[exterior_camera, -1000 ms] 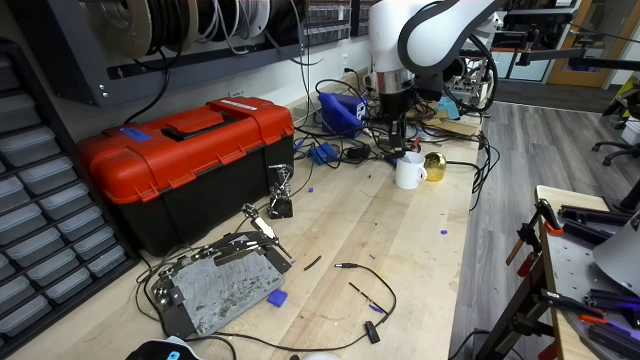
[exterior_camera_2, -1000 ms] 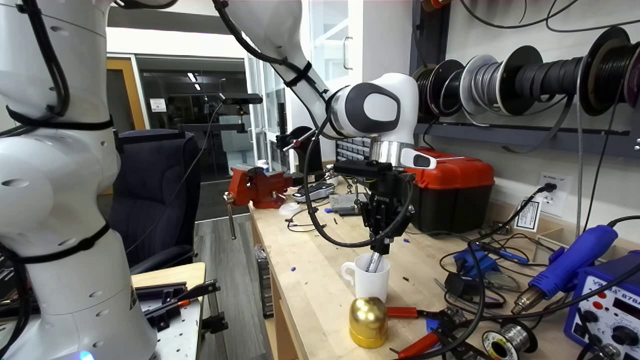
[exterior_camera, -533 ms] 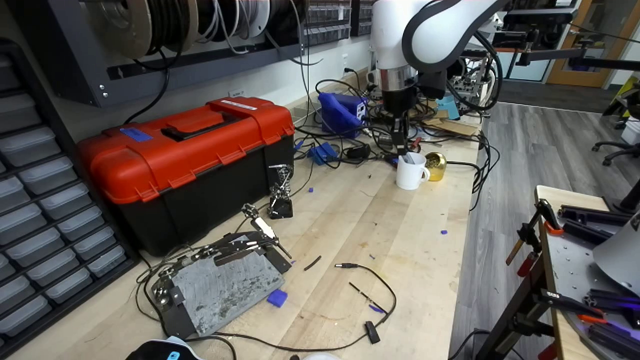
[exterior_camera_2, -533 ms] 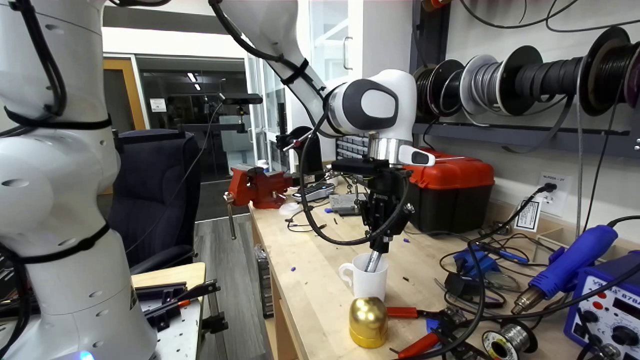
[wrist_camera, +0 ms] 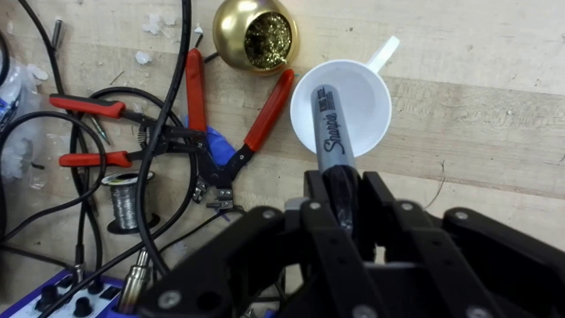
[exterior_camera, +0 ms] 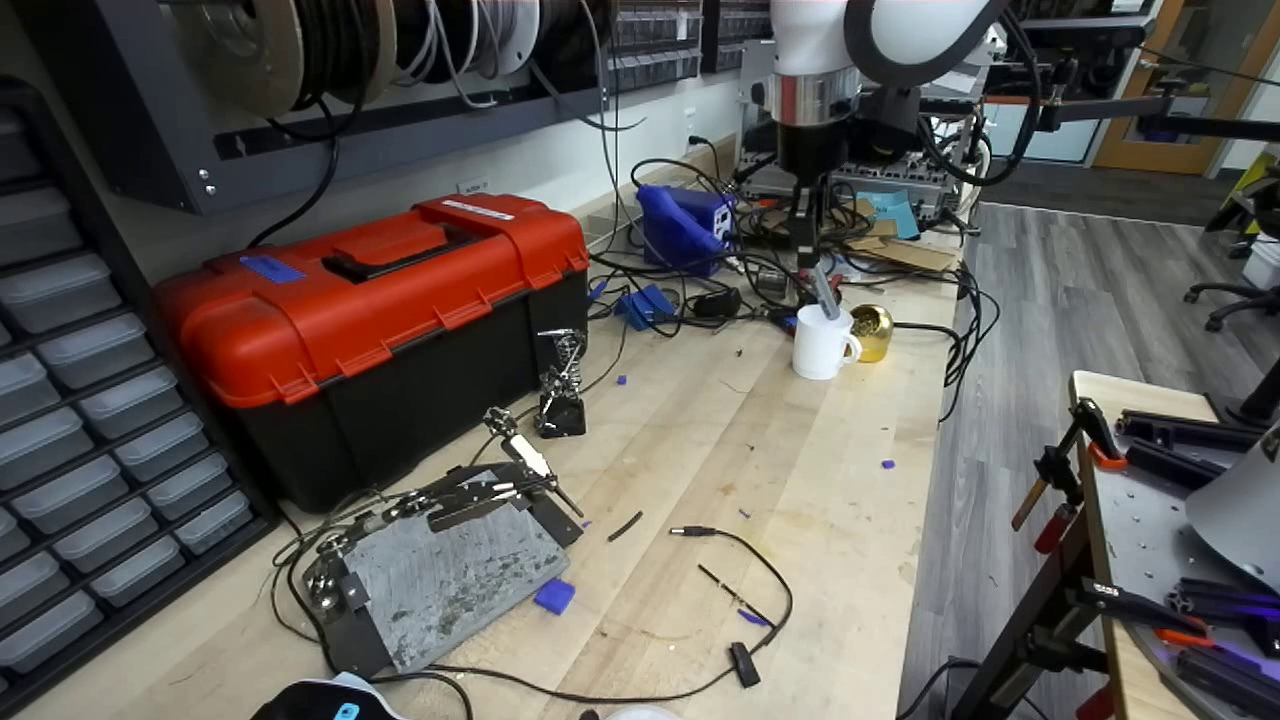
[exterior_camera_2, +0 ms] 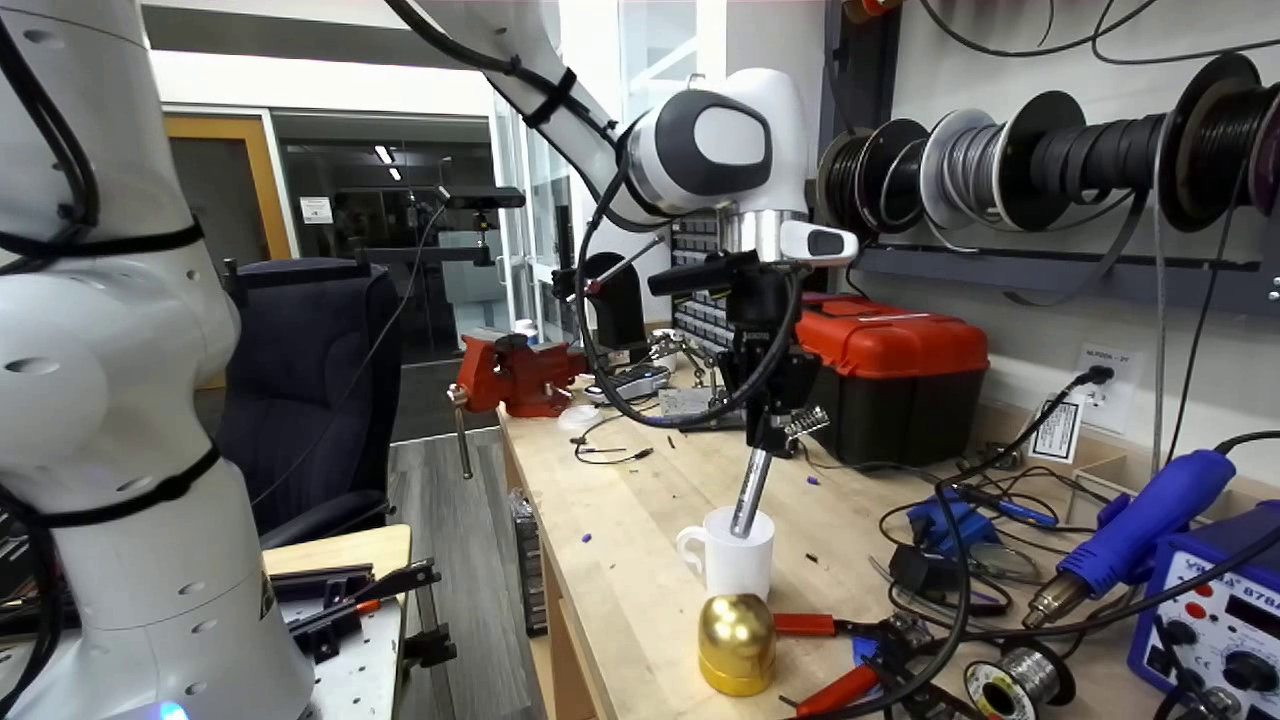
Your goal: Remove the black marker from the white mug
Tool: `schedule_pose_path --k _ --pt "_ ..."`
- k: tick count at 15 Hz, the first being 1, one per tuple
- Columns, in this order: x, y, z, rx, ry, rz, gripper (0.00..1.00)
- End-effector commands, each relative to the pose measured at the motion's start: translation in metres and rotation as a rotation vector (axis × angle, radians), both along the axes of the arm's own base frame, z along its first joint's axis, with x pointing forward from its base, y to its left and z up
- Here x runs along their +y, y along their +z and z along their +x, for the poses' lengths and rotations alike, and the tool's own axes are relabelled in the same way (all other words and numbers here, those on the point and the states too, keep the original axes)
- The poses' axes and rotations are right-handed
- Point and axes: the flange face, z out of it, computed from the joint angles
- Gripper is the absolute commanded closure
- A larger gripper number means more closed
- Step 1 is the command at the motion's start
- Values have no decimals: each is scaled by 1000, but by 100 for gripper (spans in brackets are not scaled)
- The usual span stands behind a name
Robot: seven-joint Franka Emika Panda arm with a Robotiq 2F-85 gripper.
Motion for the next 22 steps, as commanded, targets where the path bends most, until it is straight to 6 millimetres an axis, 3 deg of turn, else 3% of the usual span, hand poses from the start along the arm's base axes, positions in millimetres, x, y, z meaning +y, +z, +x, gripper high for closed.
schedule_pose_path --k 1,5,10,15,22 --pt "12 42 -16 -57 -6 -44 96" --pt "40 74 -13 -47 84 -12 96" --pt "92 74 5 112 241 103 96" --pt "123 48 26 234 331 110 96" --pt "123 -20 61 320 363 74 96"
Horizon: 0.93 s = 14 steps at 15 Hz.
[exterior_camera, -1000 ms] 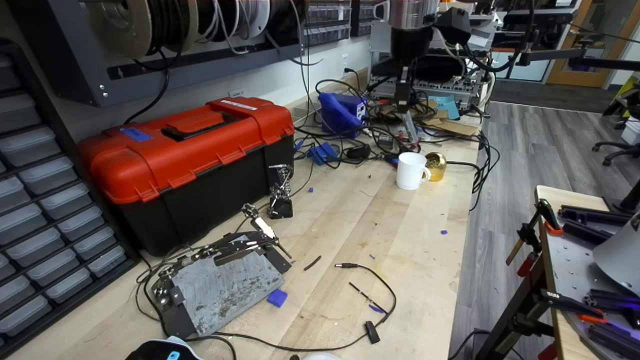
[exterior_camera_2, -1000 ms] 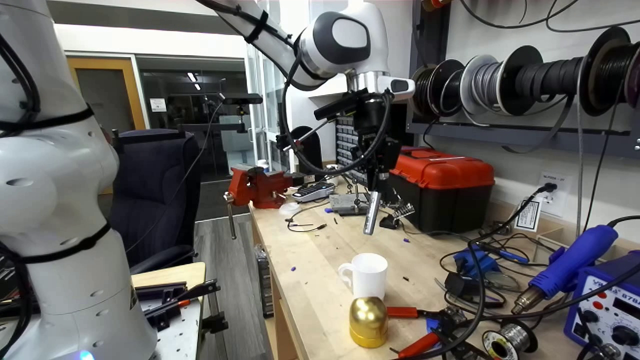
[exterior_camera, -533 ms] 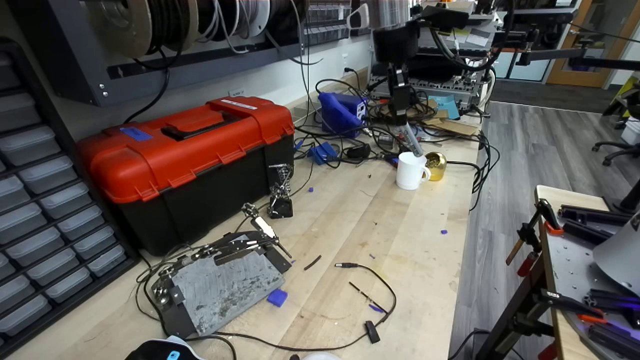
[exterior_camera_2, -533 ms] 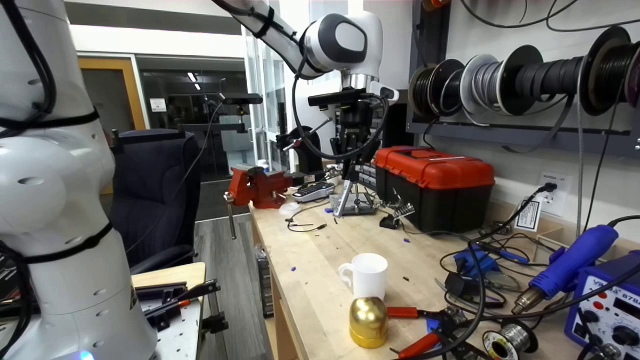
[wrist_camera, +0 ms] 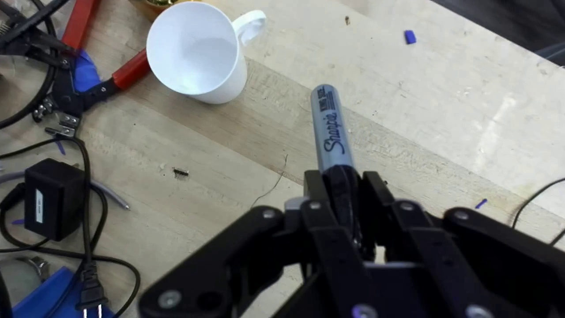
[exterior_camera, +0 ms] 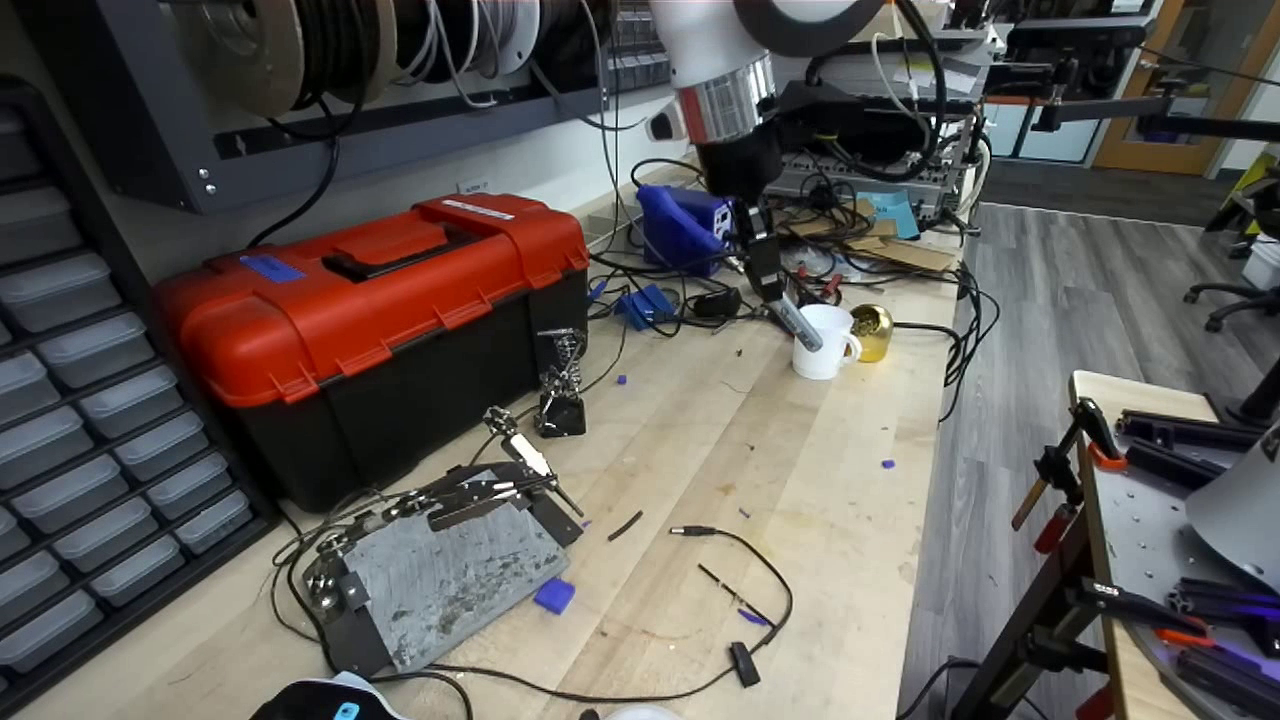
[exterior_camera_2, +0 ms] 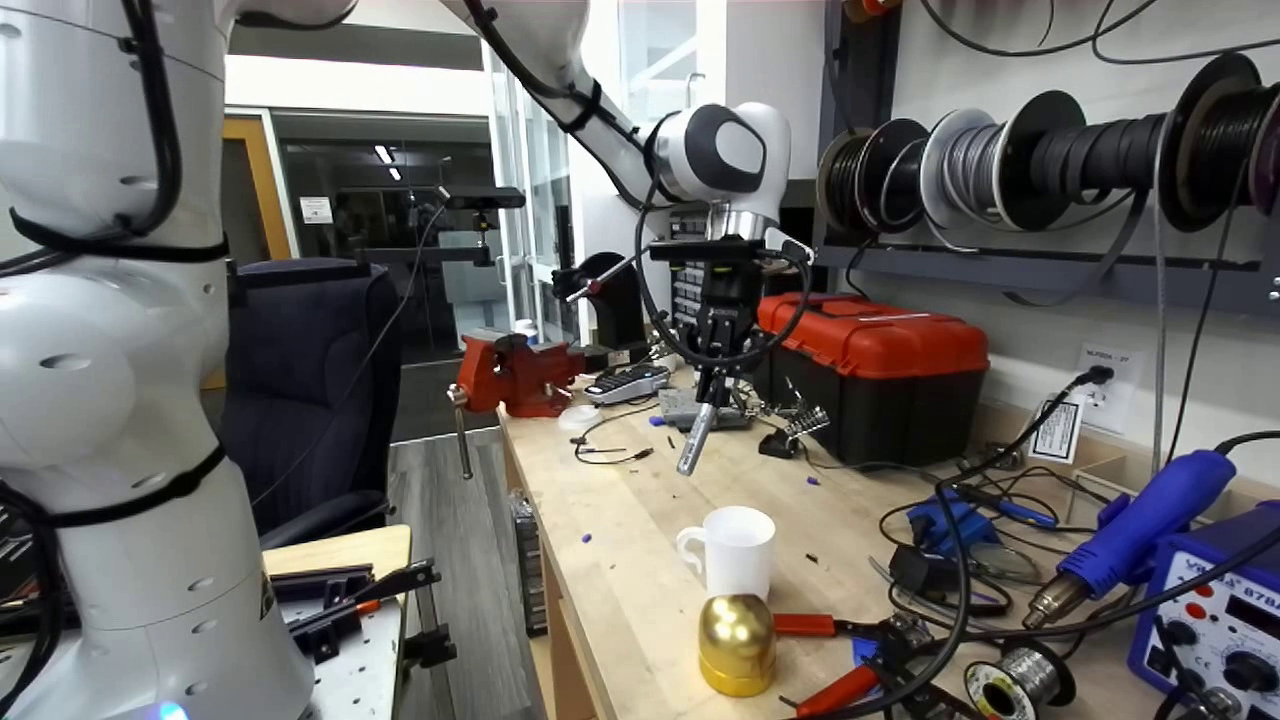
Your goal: Remove the black marker from the white mug
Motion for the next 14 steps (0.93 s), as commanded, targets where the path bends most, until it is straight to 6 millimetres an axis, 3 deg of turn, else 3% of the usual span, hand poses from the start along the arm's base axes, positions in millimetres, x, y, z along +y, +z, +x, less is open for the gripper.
schedule_pose_path --k 1,8,9,10,14 --pt "-2 -27 20 67 36 -6 96" --pt "4 -68 35 137 124 18 96" --pt "4 -71 35 140 132 16 58" --pt "4 -74 35 140 138 12 57" --pt "-2 -76 33 101 130 -22 30"
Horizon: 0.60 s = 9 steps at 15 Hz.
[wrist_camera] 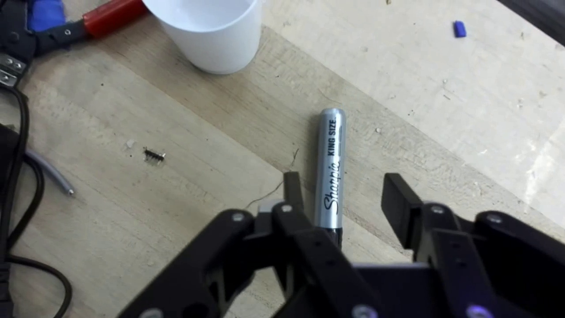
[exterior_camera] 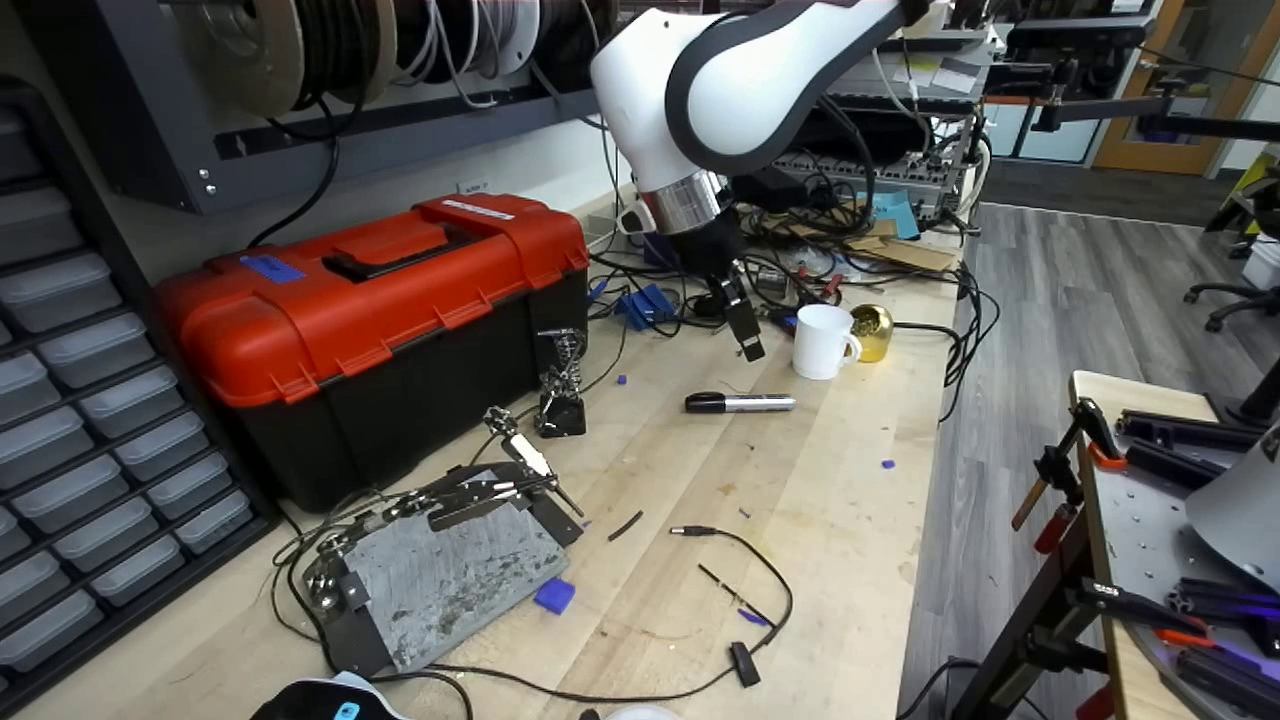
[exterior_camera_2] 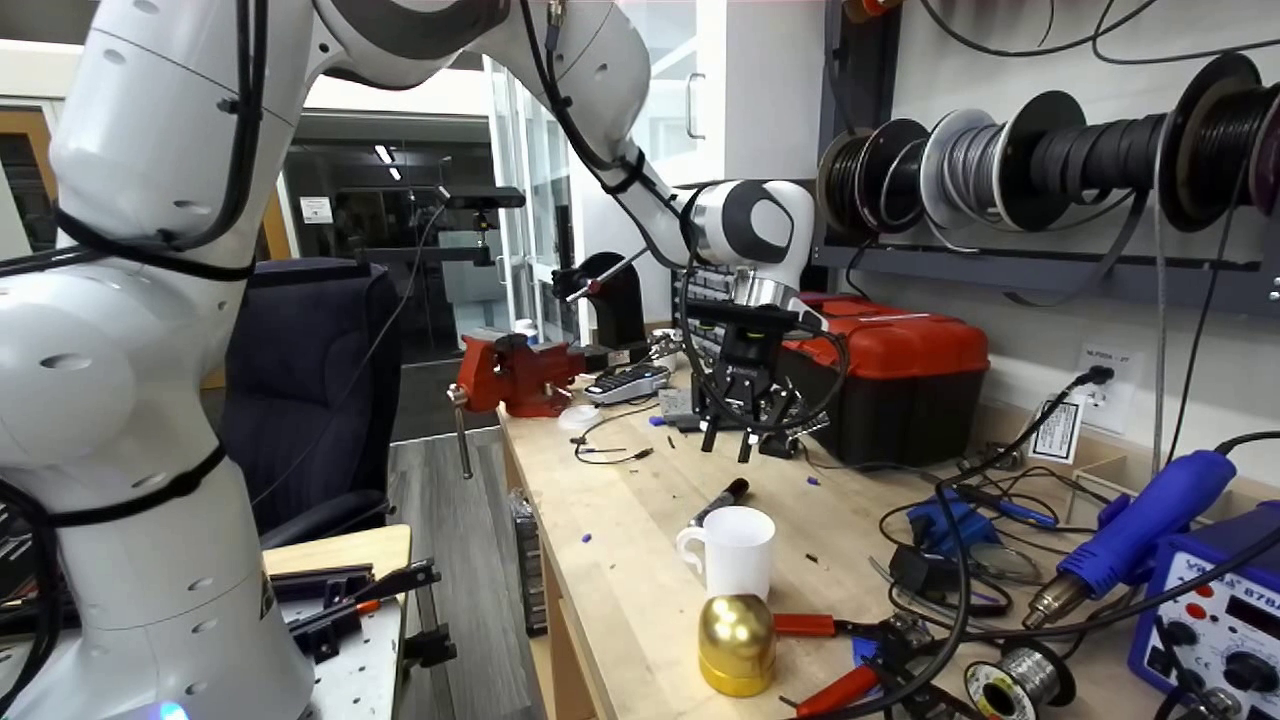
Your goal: Remove the black marker from the white mug
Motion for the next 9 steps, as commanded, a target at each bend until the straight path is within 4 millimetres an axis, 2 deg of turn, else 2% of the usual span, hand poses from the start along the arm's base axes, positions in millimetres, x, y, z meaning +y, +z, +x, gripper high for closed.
schedule_pose_path --k 1,2,3,5,6,9 --pt "-7 8 -1 -40 -18 -31 23" --pt "-12 11 -2 -53 -51 -33 15" --pt "-4 2 2 -14 -13 -13 34" --pt "-9 4 3 -22 -31 -18 19" --pt "-10 4 4 -23 -33 -19 15" --pt "-10 4 4 -23 -34 -19 15"
